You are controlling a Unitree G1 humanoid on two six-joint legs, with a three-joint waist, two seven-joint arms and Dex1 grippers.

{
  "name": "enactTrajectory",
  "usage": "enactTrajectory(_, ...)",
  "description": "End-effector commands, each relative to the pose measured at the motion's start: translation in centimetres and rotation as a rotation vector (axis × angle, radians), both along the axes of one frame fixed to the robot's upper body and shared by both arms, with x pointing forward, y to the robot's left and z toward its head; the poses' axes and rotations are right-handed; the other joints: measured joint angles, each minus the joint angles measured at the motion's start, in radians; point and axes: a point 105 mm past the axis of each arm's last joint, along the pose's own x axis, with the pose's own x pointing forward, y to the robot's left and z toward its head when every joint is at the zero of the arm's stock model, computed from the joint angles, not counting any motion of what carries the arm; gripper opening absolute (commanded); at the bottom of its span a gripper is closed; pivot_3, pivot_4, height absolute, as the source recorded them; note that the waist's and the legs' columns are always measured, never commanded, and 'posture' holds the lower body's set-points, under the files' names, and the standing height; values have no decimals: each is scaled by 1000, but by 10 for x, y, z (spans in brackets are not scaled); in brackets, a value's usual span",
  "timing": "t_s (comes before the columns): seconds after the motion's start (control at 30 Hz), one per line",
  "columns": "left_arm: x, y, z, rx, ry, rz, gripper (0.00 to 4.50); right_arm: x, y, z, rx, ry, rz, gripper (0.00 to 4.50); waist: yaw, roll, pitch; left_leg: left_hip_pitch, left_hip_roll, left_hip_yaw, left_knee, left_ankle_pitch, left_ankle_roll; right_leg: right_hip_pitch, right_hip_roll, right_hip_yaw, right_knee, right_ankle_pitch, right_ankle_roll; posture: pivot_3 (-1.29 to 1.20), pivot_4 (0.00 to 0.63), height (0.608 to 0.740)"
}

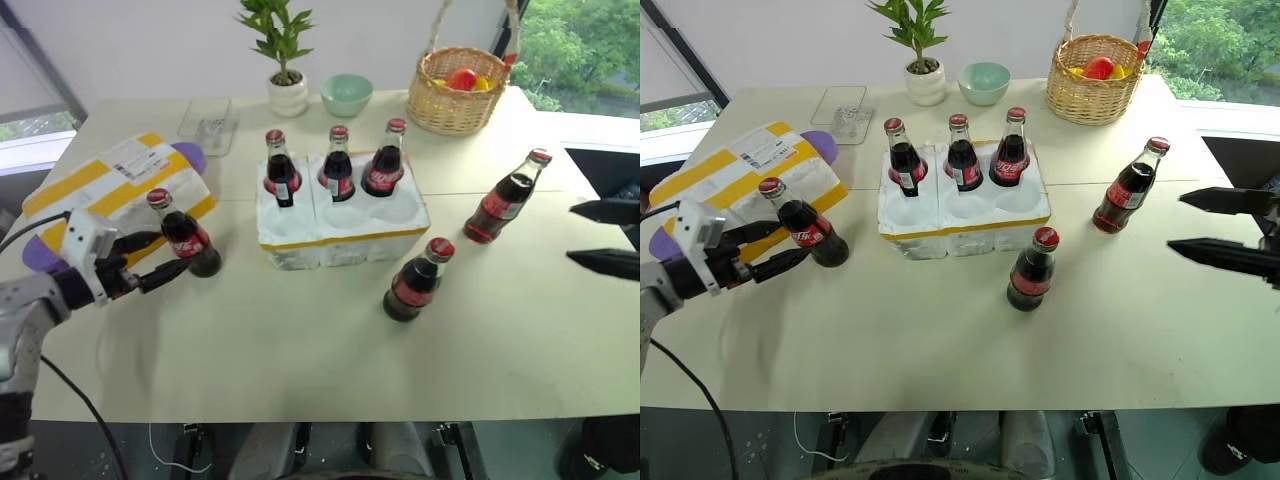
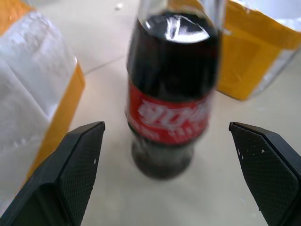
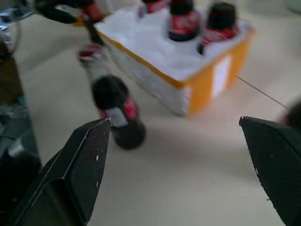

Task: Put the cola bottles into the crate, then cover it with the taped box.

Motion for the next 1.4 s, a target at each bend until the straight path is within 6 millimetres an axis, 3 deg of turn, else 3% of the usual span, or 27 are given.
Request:
enactTrajectory(0.03, 10, 1, 0, 21, -18, -4, 4427, -10, 8, 8, 5, -49, -14, 4500, 6, -2, 0, 0, 0, 1, 0, 0, 1, 0, 0, 0, -1, 0, 0, 0, 150, 732)
enactTrajectory(0.37, 32, -15, -6, -22, -27, -46, 4427, -12, 11, 3, 25, -48, -50, 4500, 9, -4, 0, 0, 0, 1, 1, 0, 1, 1, -1, 0, 0, 0, 0, 0, 150, 732)
enactTrajectory(0.87, 28, -24, -1, -94, -33, -80, 4427, -3, 19, 3, 44, -52, -55, 4500, 8, -4, 1, 0, 0, 1, 2, 0, 1, 1, -1, 0, 0, 0, 0, 0, 150, 732)
enactTrajectory(1.0, 29, -26, 5, -131, -38, -78, 2778, 0, 19, -2, 36, -44, -61, 4500, 7, -5, 1, 0, 0, 1, 2, 0, 2, 1, -1, 0, 0, 0, 0, 0, 150, 732)
enactTrajectory(1.23, 29, -35, 15, -120, -27, -129, 2827, 3, 22, -1, 58, -51, -65, 4500, 8, -6, 2, 0, 0, 1, 2, 1, 3, 1, -1, 0, 0, 0, 0, 0, 150, 732)
enactTrajectory(1.4, 21, -49, 57, -106, -43, -272, 2827, 6, 23, -3, 55, -54, -71, 4500, 8, -14, 6, -1, 0, 0, 2, 1, 3, 0, 0, 0, 0, 0, 0, 0, 150, 732)
